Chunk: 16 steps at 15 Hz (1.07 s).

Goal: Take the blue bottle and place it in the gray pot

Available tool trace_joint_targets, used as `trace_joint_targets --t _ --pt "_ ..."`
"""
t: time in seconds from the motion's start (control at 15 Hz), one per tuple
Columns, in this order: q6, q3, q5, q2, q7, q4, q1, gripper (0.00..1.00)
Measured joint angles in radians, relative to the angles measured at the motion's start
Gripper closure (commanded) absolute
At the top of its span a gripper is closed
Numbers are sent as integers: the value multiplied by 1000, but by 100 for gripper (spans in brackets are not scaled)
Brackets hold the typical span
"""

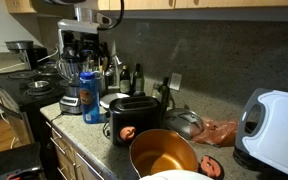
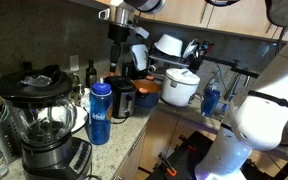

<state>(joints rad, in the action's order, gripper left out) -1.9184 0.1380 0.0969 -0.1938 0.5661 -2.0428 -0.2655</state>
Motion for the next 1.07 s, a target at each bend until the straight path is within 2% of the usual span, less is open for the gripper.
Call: trace_joint_targets --t 0.27,0.6,1.07 --pt "-3 33 47 25 42 -11 -26 0" --pt "-10 73 50 50 42 -32 -44 0" --pt "-65 83 41 65 42 -50 -44 0"
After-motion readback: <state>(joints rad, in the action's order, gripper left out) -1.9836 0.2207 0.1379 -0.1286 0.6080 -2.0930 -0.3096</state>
